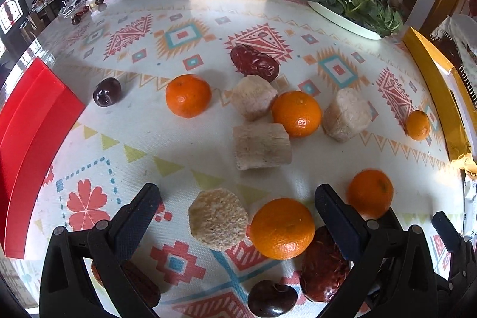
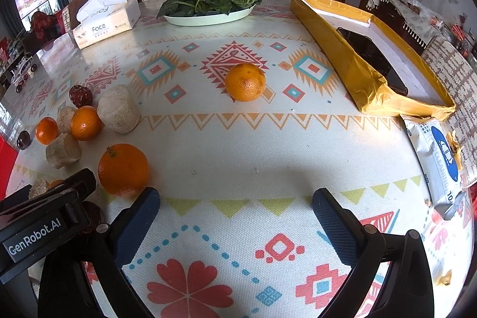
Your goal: Organize fruits
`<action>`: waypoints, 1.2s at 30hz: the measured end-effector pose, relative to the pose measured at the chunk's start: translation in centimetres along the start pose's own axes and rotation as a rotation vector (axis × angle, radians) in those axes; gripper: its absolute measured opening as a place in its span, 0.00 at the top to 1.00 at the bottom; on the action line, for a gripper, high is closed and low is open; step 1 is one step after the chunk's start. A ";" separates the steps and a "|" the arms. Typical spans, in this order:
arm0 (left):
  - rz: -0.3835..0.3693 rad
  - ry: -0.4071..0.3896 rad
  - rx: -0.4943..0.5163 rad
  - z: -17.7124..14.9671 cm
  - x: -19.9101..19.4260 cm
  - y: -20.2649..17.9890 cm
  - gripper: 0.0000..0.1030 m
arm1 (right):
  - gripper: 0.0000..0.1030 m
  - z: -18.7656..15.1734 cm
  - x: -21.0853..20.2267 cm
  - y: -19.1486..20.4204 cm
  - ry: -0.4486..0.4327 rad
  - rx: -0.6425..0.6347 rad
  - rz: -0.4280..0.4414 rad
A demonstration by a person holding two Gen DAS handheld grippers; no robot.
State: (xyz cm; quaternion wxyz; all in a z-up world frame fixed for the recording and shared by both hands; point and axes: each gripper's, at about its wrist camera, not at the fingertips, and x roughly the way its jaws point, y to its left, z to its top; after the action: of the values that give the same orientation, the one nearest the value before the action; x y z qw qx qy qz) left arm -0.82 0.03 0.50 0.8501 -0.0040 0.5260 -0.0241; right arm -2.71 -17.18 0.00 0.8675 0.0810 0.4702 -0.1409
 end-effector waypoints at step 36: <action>-0.472 -0.215 0.024 -6.6 -8.3 15.8 0.44 | 0.34 -1.5 -6.2 4.6 -0.089 -0.122 0.371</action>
State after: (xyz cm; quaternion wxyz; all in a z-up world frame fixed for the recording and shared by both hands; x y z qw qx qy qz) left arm -9.83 16.28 4.44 0.8719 -0.1193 0.4170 -0.2274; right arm -5.69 -11.38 4.39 0.9019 0.1073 0.4159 0.0466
